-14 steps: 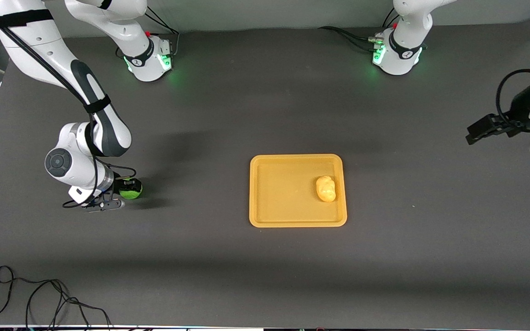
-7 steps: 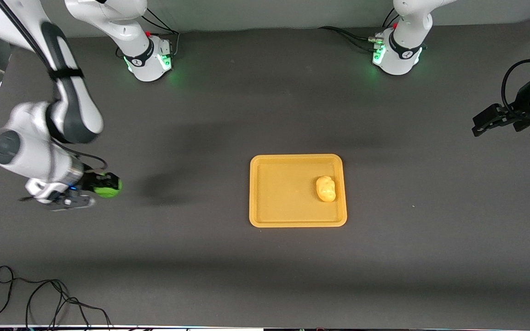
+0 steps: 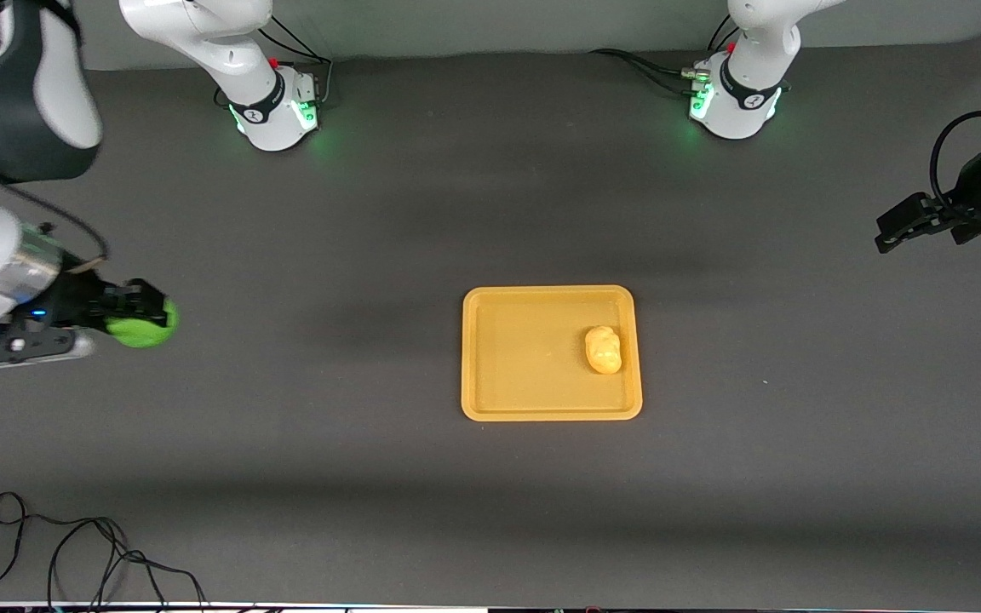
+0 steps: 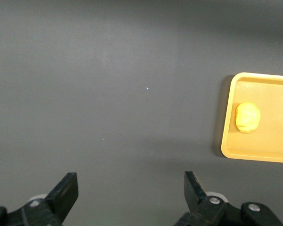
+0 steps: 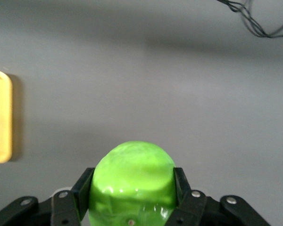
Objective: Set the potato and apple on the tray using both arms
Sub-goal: 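Lift the apple with the right gripper and carry it over the tray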
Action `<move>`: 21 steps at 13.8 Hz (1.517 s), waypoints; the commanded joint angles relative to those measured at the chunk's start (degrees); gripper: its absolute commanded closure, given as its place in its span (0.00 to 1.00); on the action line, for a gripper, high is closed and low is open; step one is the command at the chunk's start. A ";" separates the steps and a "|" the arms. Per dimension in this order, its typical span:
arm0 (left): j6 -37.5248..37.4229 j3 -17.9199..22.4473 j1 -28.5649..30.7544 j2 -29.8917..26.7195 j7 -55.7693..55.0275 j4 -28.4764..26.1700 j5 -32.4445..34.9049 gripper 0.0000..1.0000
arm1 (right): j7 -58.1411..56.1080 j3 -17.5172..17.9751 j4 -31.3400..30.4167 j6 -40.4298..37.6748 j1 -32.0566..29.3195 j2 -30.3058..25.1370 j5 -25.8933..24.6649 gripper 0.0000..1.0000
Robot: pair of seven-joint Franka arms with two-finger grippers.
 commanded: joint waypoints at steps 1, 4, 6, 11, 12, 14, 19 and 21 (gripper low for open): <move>0.92 10.56 -10.91 -0.82 1.09 -1.04 -0.27 0.00 | 12.77 -0.10 9.74 -1.33 9.65 7.93 -0.49 0.55; 0.66 13.05 -15.76 -1.26 1.00 -1.04 2.52 0.00 | 25.60 -0.10 19.68 -3.08 17.84 15.93 -1.10 0.56; 0.22 15.24 -17.80 -1.26 1.17 -0.95 3.25 0.00 | 31.42 -0.27 25.83 -3.18 24.33 21.46 -1.28 0.58; -2.50 16.04 -17.71 -0.56 2.06 0.89 3.69 0.00 | 40.23 -0.19 34.39 1.54 34.72 32.11 -1.72 0.60; -2.59 15.61 -17.80 -0.56 2.05 0.98 3.69 0.00 | 40.58 -0.27 34.39 3.48 36.04 33.95 -1.81 0.60; -3.38 15.60 -17.80 -0.56 2.06 0.98 3.60 0.00 | 40.85 -0.45 34.30 7.35 37.19 37.82 -2.59 0.61; -3.73 15.96 -17.19 -0.56 1.97 0.89 3.51 0.00 | 40.23 -0.45 33.77 15.53 37.20 45.82 -4.09 0.60; -3.91 15.69 -17.54 -0.56 1.88 0.89 3.42 0.00 | 40.41 -0.45 33.77 17.12 37.28 48.11 -4.53 0.61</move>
